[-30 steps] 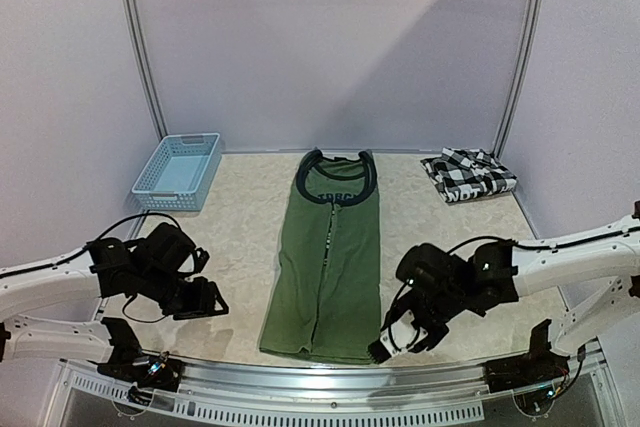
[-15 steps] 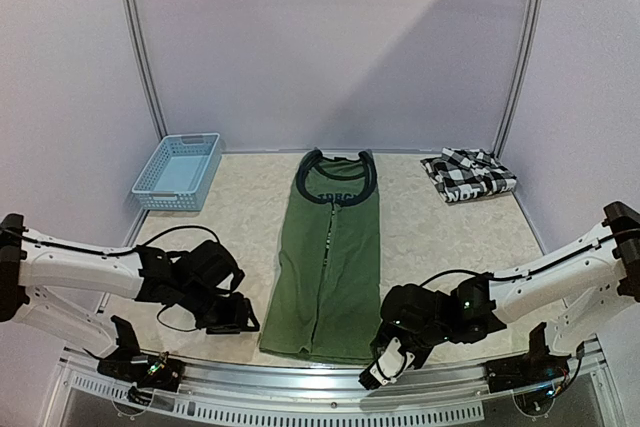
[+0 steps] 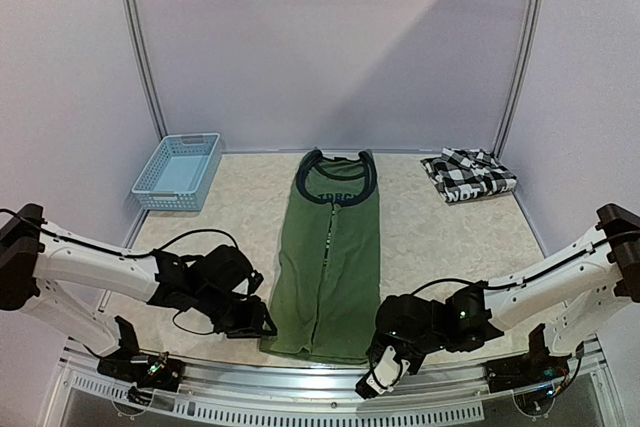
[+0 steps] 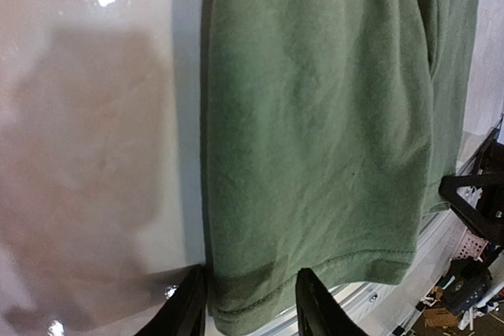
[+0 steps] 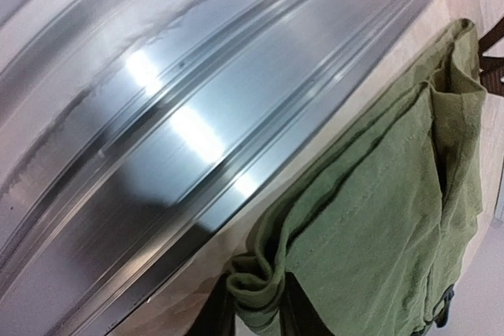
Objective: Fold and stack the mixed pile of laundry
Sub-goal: Pick up the rectangle-folded tank top from the center of the board.
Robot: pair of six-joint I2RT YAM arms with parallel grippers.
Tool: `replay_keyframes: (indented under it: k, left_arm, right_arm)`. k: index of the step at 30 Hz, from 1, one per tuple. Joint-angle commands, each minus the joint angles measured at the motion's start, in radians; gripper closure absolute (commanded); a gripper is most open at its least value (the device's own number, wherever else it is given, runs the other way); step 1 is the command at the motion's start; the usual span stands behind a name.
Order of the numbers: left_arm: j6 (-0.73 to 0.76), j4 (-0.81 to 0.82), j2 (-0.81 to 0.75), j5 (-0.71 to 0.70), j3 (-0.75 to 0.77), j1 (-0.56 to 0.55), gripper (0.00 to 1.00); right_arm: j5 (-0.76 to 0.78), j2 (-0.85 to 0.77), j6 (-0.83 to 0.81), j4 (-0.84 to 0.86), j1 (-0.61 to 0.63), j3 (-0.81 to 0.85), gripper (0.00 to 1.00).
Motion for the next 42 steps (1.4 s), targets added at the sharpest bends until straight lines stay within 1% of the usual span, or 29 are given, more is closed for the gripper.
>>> replay_keyframes:
  k: [1, 3, 5, 6, 8, 12, 17, 22, 26, 30, 34, 38, 42]
  left_arm:
    - [-0.009, -0.079, 0.021, 0.011, -0.009, -0.031, 0.61]
    - [-0.006, -0.118, 0.015, 0.013, -0.001, -0.033, 0.57]
    - [-0.001, -0.152, 0.010, 0.009, 0.006, -0.038, 0.53]
    - [0.000, -0.153, 0.012, 0.009, 0.007, -0.039, 0.53]
    - [-0.001, -0.144, 0.027, 0.017, 0.012, -0.041, 0.55]
    - [0.004, -0.109, 0.087, 0.050, 0.027, -0.053, 0.67]
    - [-0.008, -0.078, 0.113, 0.046, 0.038, -0.070, 0.80]
    - [-0.013, -0.090, 0.101, 0.032, 0.078, -0.077, 1.00]
    - [0.037, -0.193, 0.074, -0.019, 0.195, -0.085, 1.00]
    - [0.081, -0.251, 0.087, -0.043, 0.298, -0.087, 1.00]
    - [0.102, -0.273, 0.123, -0.040, 0.358, -0.086, 1.00]
    - [0.106, -0.281, 0.122, -0.066, 0.389, -0.075, 1.00]
    - [0.169, -0.333, 0.122, -0.100, 0.453, -0.017, 1.00]
  right_arm:
    - [-0.016, 0.019, 0.016, -0.066, 0.012, -0.002, 0.87]
    - [-0.010, 0.013, 0.028, -0.076, 0.012, 0.004, 0.90]
    - [0.006, 0.002, 0.037, -0.074, 0.012, 0.002, 0.90]
    - [0.015, -0.002, 0.039, -0.072, 0.012, -0.001, 0.91]
    - [0.021, -0.007, 0.043, -0.067, 0.012, -0.006, 0.90]
    - [0.016, -0.011, 0.061, -0.088, 0.012, -0.002, 0.96]
    - [0.026, -0.060, 0.084, -0.113, 0.012, -0.018, 0.97]
    - [0.039, -0.095, 0.103, -0.133, 0.012, -0.047, 0.99]
    - [0.043, -0.172, 0.130, -0.163, 0.001, -0.055, 1.00]
    - [0.002, -0.235, 0.175, -0.218, -0.053, -0.028, 1.00]
    - [-0.030, -0.267, 0.211, -0.249, -0.125, 0.012, 1.00]
    - [-0.047, -0.291, 0.237, -0.259, -0.196, 0.050, 1.00]
    - [-0.027, -0.308, 0.249, -0.241, -0.246, 0.066, 1.00]
